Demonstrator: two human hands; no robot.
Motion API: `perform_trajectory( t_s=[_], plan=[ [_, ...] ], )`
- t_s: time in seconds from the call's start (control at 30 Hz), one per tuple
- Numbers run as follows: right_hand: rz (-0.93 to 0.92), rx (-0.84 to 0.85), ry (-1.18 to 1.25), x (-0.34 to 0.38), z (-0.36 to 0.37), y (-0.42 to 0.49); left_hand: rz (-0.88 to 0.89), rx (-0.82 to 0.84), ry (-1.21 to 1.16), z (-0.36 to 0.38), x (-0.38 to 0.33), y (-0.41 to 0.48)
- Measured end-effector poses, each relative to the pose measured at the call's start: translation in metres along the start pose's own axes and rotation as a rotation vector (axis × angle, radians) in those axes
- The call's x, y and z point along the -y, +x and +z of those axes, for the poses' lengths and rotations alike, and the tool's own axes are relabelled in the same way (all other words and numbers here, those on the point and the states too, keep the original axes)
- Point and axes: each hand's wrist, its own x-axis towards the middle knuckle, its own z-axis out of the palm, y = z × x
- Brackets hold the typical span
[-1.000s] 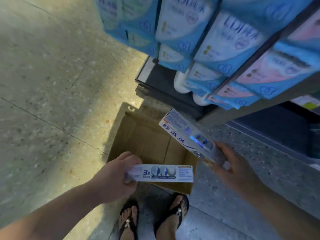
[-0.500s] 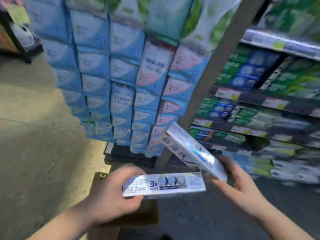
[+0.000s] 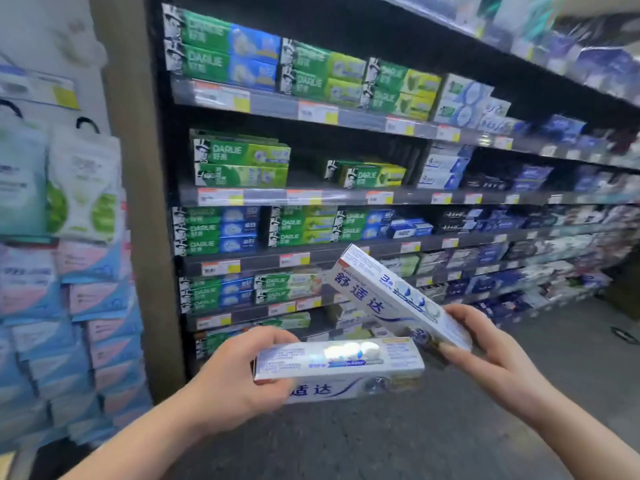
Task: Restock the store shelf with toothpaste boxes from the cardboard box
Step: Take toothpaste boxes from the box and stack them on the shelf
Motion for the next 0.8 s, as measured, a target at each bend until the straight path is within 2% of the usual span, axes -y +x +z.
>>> perform_trajectory(
  t_s=[0.23, 0.37, 0.63, 0.8],
  plan=[
    [0.037, -0.156, -0.082, -0.08, -0.18, -0.038, -0.028, 0.158, -0.031, 0.138, -0.103, 0.092],
    [0.092, -0.233, -0.139, -0.129, -0.255, -0.05, 0.002, 0.146, -0.022, 0.201, -0.14, 0.13],
    [0.111, -0.338, -0.099, -0.199, -0.334, -0.033, 0.019, 0.257, -0.012, 0.263, -0.17, 0.213],
    [0.122, -0.412, -0.188, -0.244, -0.384, 0.009, 0.079, 0.243, 0.017, 0.296, -0.175, 0.303]
  ],
)
